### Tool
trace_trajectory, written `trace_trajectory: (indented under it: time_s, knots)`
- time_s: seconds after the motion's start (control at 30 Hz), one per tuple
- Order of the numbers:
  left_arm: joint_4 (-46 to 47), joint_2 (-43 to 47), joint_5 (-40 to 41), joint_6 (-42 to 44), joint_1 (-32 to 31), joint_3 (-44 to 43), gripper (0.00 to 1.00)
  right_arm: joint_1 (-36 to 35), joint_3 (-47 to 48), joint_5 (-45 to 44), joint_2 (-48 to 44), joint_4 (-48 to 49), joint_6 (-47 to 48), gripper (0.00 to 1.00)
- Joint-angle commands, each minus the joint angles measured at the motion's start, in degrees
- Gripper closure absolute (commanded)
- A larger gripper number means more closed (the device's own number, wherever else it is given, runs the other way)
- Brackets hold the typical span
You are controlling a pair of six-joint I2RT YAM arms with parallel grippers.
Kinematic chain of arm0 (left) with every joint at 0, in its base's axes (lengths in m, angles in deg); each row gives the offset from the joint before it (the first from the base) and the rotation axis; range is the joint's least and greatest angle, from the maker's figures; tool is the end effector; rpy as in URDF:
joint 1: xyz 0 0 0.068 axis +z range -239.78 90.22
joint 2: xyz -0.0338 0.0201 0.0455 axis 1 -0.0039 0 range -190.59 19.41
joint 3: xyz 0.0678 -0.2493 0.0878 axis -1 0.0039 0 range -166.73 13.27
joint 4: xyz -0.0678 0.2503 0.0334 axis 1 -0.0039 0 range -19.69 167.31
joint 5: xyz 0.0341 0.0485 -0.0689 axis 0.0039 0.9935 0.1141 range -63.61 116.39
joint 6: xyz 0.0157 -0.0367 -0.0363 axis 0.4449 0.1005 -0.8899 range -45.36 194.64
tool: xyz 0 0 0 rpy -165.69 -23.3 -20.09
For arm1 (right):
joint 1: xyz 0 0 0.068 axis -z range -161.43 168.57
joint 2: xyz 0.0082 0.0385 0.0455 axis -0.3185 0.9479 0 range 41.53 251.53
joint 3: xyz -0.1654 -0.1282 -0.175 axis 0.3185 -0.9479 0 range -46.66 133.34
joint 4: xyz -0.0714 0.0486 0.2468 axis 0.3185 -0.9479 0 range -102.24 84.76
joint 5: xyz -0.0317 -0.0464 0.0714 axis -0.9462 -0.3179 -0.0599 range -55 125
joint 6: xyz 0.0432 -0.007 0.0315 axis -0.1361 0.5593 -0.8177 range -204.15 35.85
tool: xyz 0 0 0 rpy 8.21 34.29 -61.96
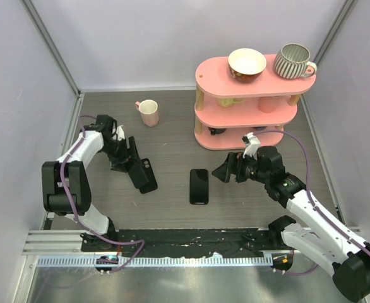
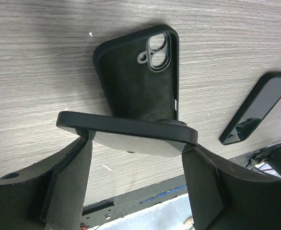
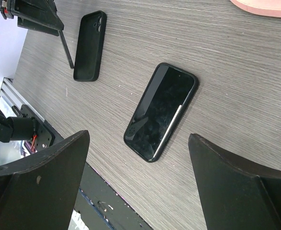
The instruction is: Put the phone into the phone case
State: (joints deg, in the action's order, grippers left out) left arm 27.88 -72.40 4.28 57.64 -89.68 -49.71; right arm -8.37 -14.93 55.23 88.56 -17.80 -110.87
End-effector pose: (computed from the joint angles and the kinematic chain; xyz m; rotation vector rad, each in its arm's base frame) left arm 0.2936 -0.0130 0.2070 -0.3779 2.9114 -0.6116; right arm 0.1613 0.0957 0.2496 -0.2351 2.1471 0.9260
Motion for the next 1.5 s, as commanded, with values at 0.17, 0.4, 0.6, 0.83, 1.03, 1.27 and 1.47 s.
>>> trace_trajectory:
  time_s: [0.17,0.4,0.6,0.83,1.03,1.27,1.47]
  knots:
    - [3.1,-2.1,0.2,-5.7,-3.0,-2.8,0.84,0.0,2.3,-1.3,-0.2,-0.2,1.3,0.10]
    - [0.8,-4.0,0.6,-6.5,-4.7,-6.1,0.85,-0.1,2.2,-1.6,-0.3,-0.2,1.3,0.10]
    - [-1.1,-3.5,1.1,-7.2,-4.9,-6.0,0.84,-0.2,2.3,-2.0,-0.2,-0.1,1.4,0.10]
    - [0.4,-4.4,0.0,-9.9,-4.9,-4.0,0.85,-0.1,1.8,-1.9,-1.1,-0.1,1.3,0.10]
    - [1.3,-2.2,3.8,-9.9,-4.9,-4.8,0.73,-0.1,1.7,-0.3,-0.9,0.7,1.1,0.10]
    - [7.7,3.4,10.8,-12.8,-0.4,-0.2,0.67,-9.3,0.7,-8.9,5.6,5.5,-7.4,0.12]
    - [15.4,8.2,8.0,-15.2,8.3,5.3,0.64,-19.6,11.5,-22.7,22.8,7.4,-8.0,0.31]
